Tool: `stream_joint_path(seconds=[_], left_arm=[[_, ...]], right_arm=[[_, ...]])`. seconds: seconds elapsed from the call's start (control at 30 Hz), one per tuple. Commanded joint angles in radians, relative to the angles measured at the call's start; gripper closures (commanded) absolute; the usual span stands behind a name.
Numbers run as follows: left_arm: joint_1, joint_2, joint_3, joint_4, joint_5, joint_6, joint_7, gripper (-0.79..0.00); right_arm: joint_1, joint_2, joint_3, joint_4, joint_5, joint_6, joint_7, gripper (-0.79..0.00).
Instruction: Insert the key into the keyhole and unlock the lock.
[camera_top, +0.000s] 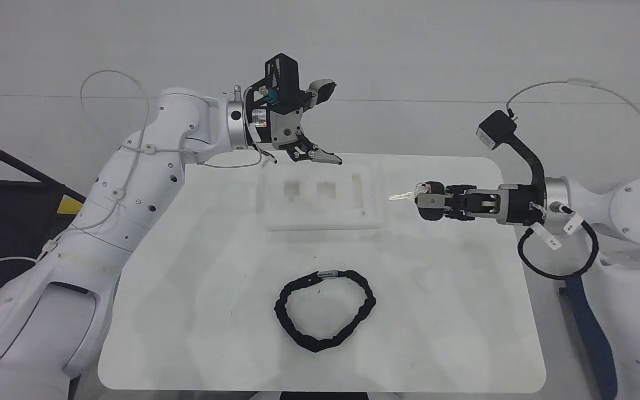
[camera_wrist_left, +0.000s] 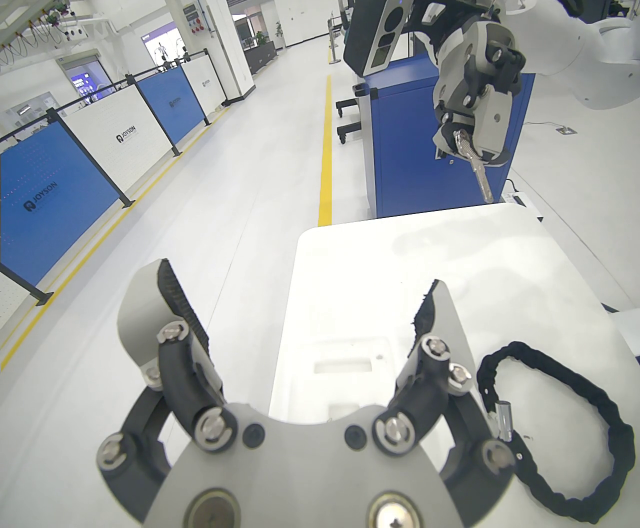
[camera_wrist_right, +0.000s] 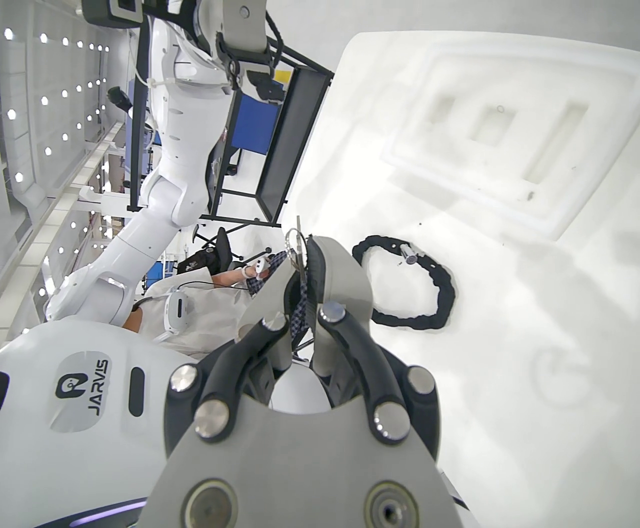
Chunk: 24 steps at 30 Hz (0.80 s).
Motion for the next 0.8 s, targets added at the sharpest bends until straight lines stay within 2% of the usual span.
stream_joint_path(seconds=[0.0, 0.53, 0.77], left_arm=[[0.000, 0.000, 0.000, 0.000, 0.000, 0.000, 0.000, -0.785], [0.000, 0.000, 0.000, 0.000, 0.000, 0.000, 0.000, -0.785], [0.076, 0.012, -0.013, -0.033, -0.029, 0.014, -0.132, -0.785]], right_arm=[[0.000, 0.000, 0.000, 0.000, -0.001, 0.001, 0.000, 0.000], [0.000, 0.000, 0.000, 0.000, -0.001, 0.001, 0.000, 0.000], [0.000, 0.000, 0.000, 0.000, -0.001, 0.001, 0.000, 0.000]])
